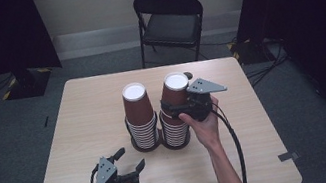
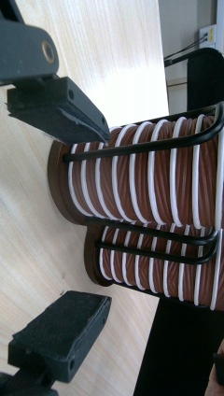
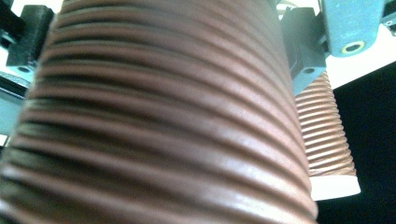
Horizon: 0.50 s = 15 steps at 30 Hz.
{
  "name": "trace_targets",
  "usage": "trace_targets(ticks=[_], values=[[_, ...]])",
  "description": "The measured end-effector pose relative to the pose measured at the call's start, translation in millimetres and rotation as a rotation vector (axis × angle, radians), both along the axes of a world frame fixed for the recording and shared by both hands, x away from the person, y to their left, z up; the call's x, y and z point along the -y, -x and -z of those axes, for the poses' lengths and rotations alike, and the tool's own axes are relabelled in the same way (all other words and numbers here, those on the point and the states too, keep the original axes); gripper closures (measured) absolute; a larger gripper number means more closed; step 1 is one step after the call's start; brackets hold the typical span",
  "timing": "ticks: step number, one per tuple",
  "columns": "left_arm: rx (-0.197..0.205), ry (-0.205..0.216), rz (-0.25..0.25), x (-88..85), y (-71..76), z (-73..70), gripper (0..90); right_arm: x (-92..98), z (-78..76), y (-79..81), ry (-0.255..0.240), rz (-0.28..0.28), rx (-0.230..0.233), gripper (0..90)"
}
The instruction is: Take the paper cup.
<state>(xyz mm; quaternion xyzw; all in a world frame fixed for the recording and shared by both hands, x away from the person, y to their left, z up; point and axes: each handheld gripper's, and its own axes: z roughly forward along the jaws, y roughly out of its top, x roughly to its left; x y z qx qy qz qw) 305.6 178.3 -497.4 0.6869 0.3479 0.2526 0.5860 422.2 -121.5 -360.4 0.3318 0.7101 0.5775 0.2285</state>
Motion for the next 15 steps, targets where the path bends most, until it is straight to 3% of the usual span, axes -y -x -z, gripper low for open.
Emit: trace_targets(ticks=[15], values=[[0.004, -0.002, -0.015, 0.4, 1.1, 0.0, 17.2, 2.5, -11.6, -0.4, -0.047, 0.005, 0.006, 13.8]])
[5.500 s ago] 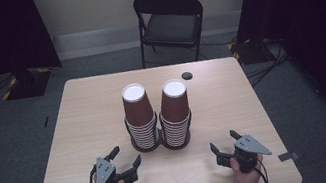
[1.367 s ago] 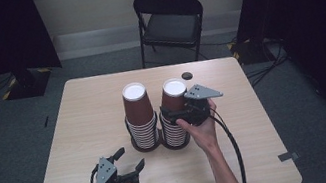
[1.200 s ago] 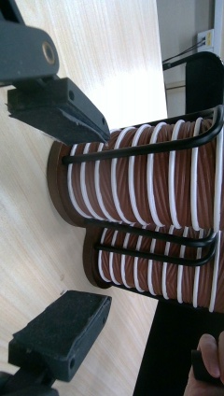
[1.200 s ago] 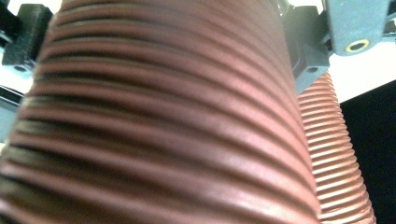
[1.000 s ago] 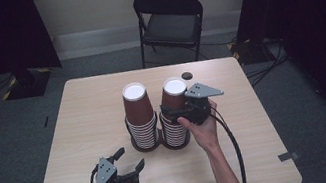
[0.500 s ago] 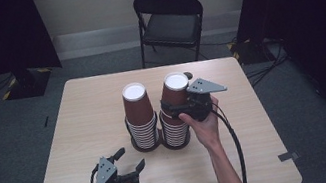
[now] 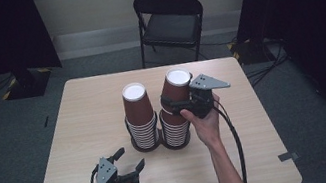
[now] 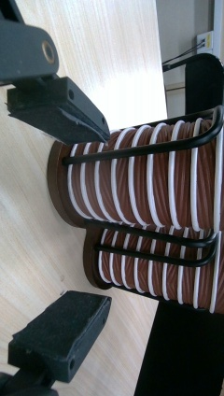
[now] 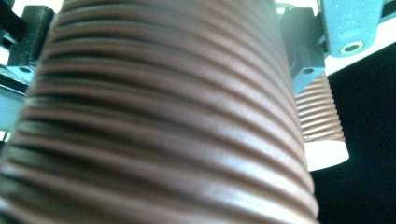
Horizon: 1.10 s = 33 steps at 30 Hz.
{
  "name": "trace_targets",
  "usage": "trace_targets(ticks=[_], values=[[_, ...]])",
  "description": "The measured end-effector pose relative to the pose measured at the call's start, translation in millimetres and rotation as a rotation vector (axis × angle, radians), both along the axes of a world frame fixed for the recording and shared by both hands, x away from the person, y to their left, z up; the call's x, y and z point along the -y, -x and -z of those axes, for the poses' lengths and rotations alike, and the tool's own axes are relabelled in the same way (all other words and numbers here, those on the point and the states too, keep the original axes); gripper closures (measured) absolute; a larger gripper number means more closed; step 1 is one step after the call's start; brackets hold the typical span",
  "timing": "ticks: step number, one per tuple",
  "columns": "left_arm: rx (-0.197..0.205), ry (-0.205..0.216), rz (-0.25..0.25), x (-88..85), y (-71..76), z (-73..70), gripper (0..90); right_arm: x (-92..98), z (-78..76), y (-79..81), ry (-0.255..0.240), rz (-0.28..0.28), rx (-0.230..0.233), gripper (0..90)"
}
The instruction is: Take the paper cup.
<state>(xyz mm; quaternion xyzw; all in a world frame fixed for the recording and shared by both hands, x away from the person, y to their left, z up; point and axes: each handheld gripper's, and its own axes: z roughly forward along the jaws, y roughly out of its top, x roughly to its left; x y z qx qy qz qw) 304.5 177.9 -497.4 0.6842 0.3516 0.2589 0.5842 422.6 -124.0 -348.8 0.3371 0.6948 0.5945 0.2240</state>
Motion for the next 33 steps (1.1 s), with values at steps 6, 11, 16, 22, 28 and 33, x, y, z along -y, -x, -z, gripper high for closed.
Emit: trace_targets(ticks=[6, 11, 16, 22, 28, 33], values=[[0.004, -0.003, -0.006, -0.4, 0.1, -0.1, 17.2, -0.4, -8.3, -0.4, -0.006, -0.002, 0.016, 13.8], [0.003, 0.002, -0.002, 0.1, 0.2, 0.1, 17.4, -0.3, -11.0, -0.4, -0.026, -0.001, 0.02, 14.0], [0.005, -0.004, 0.0, 0.5, 0.1, 0.0, 17.4, 1.5, -13.5, -1.2, -0.031, 0.007, 0.025, 14.0], [0.002, -0.001, -0.001, 0.8, 0.2, 0.0, 17.4, 2.7, -22.2, -1.4, -0.047, 0.005, 0.036, 14.2], [0.005, -0.008, 0.002, 0.7, 0.0, -0.1, 17.5, 5.8, -27.6, 0.1, -0.08, 0.016, 0.046, 14.3], [0.003, -0.008, 0.003, 0.9, -0.4, -0.2, 17.7, 10.5, -30.0, -0.6, -0.107, 0.017, 0.04, 14.4]])
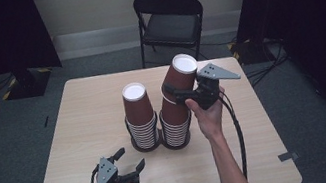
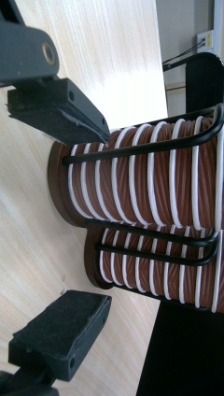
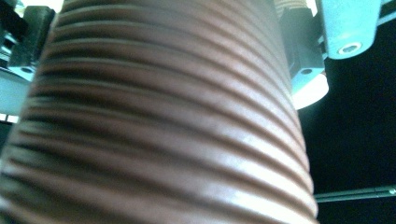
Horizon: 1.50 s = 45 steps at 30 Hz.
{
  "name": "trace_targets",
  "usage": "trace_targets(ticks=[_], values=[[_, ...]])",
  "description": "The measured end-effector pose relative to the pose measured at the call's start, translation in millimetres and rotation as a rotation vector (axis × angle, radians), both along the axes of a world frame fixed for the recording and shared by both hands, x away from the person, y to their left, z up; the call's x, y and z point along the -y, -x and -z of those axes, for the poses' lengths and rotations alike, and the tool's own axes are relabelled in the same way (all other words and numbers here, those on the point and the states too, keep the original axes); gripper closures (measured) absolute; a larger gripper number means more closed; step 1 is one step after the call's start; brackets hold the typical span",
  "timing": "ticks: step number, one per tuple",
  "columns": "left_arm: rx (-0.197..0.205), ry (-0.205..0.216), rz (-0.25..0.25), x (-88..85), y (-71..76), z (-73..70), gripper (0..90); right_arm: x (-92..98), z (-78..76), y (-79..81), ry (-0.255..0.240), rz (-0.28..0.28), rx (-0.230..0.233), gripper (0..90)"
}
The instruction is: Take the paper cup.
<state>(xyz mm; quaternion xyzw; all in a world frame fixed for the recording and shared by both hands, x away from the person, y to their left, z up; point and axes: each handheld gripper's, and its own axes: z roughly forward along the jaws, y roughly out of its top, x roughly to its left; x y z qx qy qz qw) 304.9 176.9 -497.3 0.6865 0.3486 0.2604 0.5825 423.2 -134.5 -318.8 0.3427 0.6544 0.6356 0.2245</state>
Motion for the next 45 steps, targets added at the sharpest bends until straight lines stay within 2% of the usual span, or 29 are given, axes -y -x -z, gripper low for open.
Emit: trace_targets(ticks=[5, 19, 30, 31, 33, 37, 40, 42, 45], values=[[-0.001, 0.0, 0.001, 0.1, 0.0, 0.0, 17.7, 3.6, -9.0, 2.2, -0.013, 0.006, 0.013, 14.4], [-0.001, -0.001, -0.007, -0.1, 0.4, 0.0, 17.9, 26.1, -15.4, 11.0, -0.064, 0.048, 0.027, 14.5], [-0.014, 0.008, -0.015, 0.0, -0.7, -0.1, 17.9, 50.2, -9.2, 21.2, -0.063, 0.1, 0.013, 14.6], [-0.021, 0.015, -0.019, -0.2, -1.0, 0.0, 17.9, 54.3, -8.1, 24.2, -0.063, 0.126, 0.007, 14.6], [-0.025, 0.015, -0.02, -0.9, -1.8, -0.2, 18.0, 55.9, -7.5, 25.0, -0.062, 0.132, 0.006, 14.6], [-0.031, 0.032, -0.022, -1.9, -2.3, 0.1, 19.9, 63.7, 1.0, 32.0, -0.059, 0.153, 0.0, 14.5], [-0.032, 0.016, -0.012, -1.2, -2.7, -0.2, 22.7, 66.2, 5.9, 35.2, -0.054, 0.163, -0.004, 14.3], [-0.036, 0.014, -0.013, -0.5, -2.6, -0.3, 20.6, 68.7, 10.5, 37.5, -0.051, 0.167, -0.02, 14.3], [-0.048, 0.033, -0.01, -1.0, -3.4, -0.2, 20.9, 72.7, 17.8, 43.0, -0.054, 0.177, -0.029, 14.2]])
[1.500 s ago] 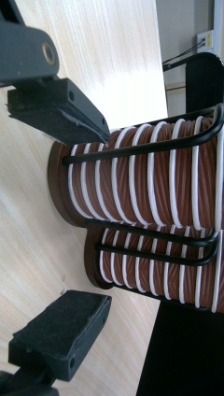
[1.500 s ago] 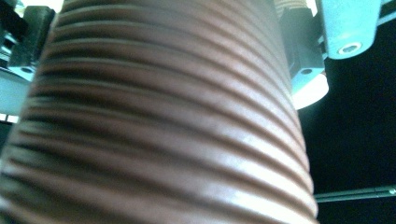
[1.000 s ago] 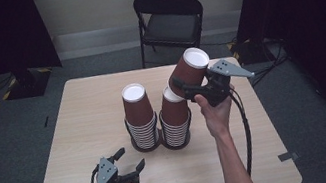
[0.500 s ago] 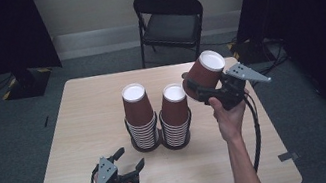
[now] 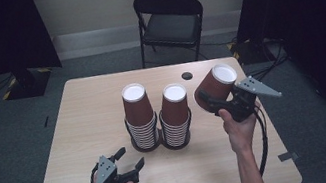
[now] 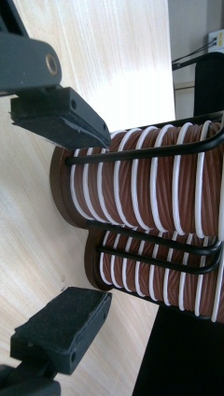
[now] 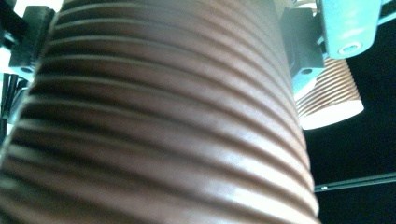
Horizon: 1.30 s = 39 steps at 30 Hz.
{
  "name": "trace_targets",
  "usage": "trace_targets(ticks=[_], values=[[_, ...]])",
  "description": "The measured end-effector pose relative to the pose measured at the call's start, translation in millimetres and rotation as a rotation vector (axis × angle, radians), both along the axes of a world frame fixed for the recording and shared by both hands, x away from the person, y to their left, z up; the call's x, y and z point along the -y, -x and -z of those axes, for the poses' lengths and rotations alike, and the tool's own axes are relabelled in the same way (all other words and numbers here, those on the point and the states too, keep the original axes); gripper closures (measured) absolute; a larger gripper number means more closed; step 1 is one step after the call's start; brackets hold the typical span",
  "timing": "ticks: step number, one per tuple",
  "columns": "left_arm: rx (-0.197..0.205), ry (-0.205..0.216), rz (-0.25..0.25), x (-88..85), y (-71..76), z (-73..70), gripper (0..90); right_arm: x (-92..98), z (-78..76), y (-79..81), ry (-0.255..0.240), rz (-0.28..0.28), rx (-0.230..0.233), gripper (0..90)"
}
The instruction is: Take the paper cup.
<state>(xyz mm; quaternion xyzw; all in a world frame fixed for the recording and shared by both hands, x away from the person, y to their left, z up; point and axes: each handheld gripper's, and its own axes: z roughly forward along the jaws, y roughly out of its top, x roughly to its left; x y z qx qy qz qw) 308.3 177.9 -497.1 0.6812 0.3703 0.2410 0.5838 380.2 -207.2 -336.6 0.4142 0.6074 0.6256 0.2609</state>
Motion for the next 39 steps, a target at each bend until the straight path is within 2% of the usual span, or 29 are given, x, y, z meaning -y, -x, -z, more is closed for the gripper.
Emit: trace_targets(ticks=[5, 8, 14, 18, 20, 22, 24, 31, 33, 39], values=[[-0.007, 0.005, 0.013, 0.3, -0.5, -0.2, 21.9, 6.0, 10.5, 8.8, -0.021, -0.001, -0.023, 14.3], [-0.005, -0.01, 0.026, 2.3, 0.1, -0.9, 23.3, 6.3, 16.7, 14.7, -0.03, 0.007, -0.035, 14.4], [-0.009, -0.018, 0.042, 4.4, -0.1, -1.2, 22.5, -1.1, 30.6, 25.4, -0.022, -0.005, -0.058, 14.4], [-0.008, 0.001, 0.07, 4.2, -0.2, -1.2, 23.3, -8.5, 40.2, 34.0, -0.019, -0.014, -0.08, 14.4], [-0.007, -0.006, 0.074, 4.9, -0.3, -1.1, 24.3, -9.2, 41.8, 35.5, -0.019, -0.014, -0.081, 14.4], [-0.003, -0.019, 0.078, 6.7, -0.4, -1.6, 27.1, -10.4, 46.7, 40.1, -0.041, -0.029, -0.091, 14.4], [0.0, -0.012, 0.091, 9.2, 0.7, -2.0, 30.8, -12.3, 51.5, 44.1, -0.051, -0.038, -0.1, 14.4], [0.007, 0.001, 0.109, 12.9, 2.4, -2.2, 30.1, -17.8, 66.3, 53.1, -0.084, -0.076, -0.138, 14.6], [0.005, 0.019, 0.124, 13.8, 2.9, -2.6, 30.1, -18.3, 69.6, 55.7, -0.103, -0.086, -0.149, 14.7], [0.023, 0.016, 0.148, 17.8, 4.4, -5.4, 31.6, -24.7, 81.0, 62.1, -0.148, -0.113, -0.178, 14.7]])
